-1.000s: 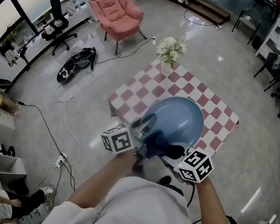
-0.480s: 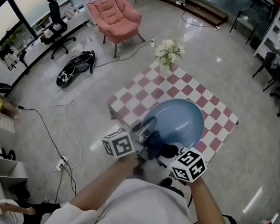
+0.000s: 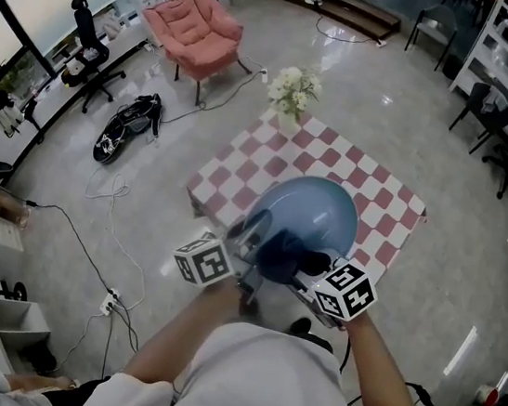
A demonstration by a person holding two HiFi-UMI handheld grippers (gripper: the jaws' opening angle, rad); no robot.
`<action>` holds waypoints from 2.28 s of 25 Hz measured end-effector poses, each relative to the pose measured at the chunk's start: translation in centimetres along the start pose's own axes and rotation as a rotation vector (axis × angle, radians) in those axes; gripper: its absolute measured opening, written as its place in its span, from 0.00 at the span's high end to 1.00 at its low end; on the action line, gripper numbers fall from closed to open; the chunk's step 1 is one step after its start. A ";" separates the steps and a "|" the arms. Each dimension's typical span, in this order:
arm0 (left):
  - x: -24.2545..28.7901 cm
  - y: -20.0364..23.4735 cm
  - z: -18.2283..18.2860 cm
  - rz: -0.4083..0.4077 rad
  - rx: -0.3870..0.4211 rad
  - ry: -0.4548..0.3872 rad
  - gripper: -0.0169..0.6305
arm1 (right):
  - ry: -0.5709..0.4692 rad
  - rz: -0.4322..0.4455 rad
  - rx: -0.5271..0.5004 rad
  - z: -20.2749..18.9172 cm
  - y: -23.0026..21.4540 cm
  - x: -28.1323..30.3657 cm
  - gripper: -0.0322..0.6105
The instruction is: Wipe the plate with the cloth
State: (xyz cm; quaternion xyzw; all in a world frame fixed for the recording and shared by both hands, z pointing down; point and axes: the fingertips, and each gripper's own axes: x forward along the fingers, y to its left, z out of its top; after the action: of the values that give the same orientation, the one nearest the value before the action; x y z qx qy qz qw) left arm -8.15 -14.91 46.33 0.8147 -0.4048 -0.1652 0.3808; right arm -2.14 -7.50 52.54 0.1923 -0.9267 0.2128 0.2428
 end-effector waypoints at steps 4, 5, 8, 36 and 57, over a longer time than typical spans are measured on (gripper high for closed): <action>0.0 0.3 0.0 0.004 0.000 0.000 0.91 | -0.011 -0.043 0.027 -0.2 -1.7 -0.8 0.73; 0.0 0.4 0.1 0.006 0.000 0.001 0.91 | -0.014 -0.054 0.033 -0.3 -2.1 -1.0 0.73; -0.1 0.5 0.1 0.012 0.004 0.005 0.91 | -0.018 -0.098 0.044 -0.2 -3.4 -1.6 0.73; 0.1 1.3 -0.5 0.037 -0.043 0.032 0.91 | -0.179 -0.468 0.088 3.5 -11.1 -8.7 0.74; 0.4 -2.1 -4.6 -0.039 0.088 0.184 0.91 | -0.244 -0.461 0.036 6.9 -9.1 -7.9 0.74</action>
State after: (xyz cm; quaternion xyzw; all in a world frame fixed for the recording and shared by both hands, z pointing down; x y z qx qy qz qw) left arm -4.10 -12.22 47.75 0.8501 -0.3590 -0.0794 0.3771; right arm 5.88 -16.43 45.63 0.4271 -0.8768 0.1434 0.1680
